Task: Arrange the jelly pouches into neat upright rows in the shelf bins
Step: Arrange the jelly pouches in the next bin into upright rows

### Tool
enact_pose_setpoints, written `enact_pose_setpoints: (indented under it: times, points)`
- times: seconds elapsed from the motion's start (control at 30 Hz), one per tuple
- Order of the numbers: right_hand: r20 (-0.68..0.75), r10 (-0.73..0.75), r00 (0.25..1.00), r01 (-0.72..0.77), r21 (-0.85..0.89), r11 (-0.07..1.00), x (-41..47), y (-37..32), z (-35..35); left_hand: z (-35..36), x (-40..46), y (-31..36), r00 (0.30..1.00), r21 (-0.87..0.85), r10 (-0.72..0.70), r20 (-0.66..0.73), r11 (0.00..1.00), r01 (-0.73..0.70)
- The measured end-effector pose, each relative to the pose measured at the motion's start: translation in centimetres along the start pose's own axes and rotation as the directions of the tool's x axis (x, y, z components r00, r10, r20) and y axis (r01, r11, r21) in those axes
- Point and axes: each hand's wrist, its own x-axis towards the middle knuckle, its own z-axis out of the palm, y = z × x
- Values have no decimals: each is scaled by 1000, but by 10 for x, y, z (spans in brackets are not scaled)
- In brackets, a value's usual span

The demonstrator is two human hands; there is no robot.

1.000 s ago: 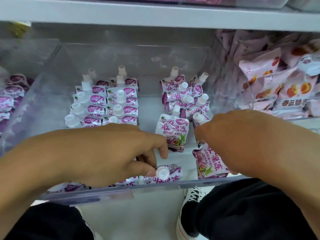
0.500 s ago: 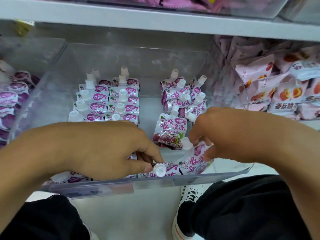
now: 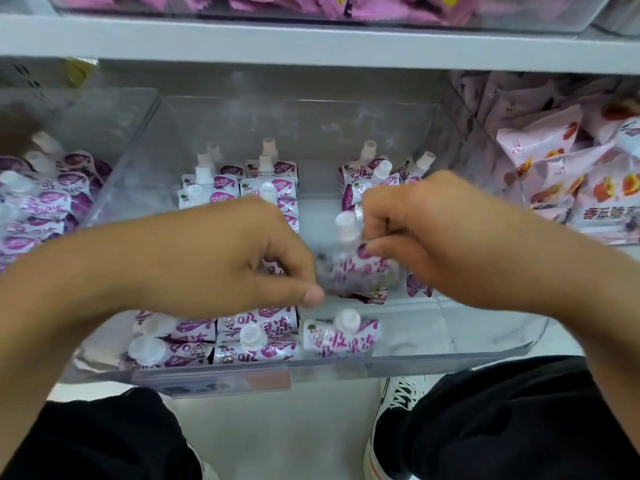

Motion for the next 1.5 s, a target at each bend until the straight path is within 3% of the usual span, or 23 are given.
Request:
enact_pose_setpoints:
  times: [0.07,0.17,0.27,0.37,0.43,0.53,0.73,1.0,1.23,1.4,1.5]
  points:
    - [149,-24,989,6,117,993,5,-1,18,-8,-2,-15,978,11,78,-194,997,-77]
    - [365,-42,930,-71,290,954,12,6,33,-7,0,-20,959,28,48,-280,999,-42]
    - [463,-62,884,-160,423,892,15,16,28,11,8,-23,991,151,1,-134,988,20]
    - [524,-47,851,-134,302,944,15,19,14,27,17,-19,996,252,21,83,967,-41]
    - [431,21,902,-107,176,979,18,20,6,32,21,-15,989,345,6,149,937,-57]
    - [222,130,966,-88,-189,978,32,17,5,32,26,-15,979,322,-43,200,947,-24]
    - [366,205,908,-32,-426,904,49,8,23,37,30,-25,991,272,-30,128,962,-6]
    - [367,132,921,25,-394,919,48,4,30,33,28,-29,997,240,-22,77,971,3]
    - [530,265,806,50,-506,861,50,-1,37,31,20,-43,999,195,-12,43,981,3]
    - [467,207,860,44,-472,880,50,-5,25,29,16,-41,1000,151,4,25,988,-8]
    - [404,59,913,60,-275,959,47,-4,16,28,14,-39,999,141,6,47,990,-12]
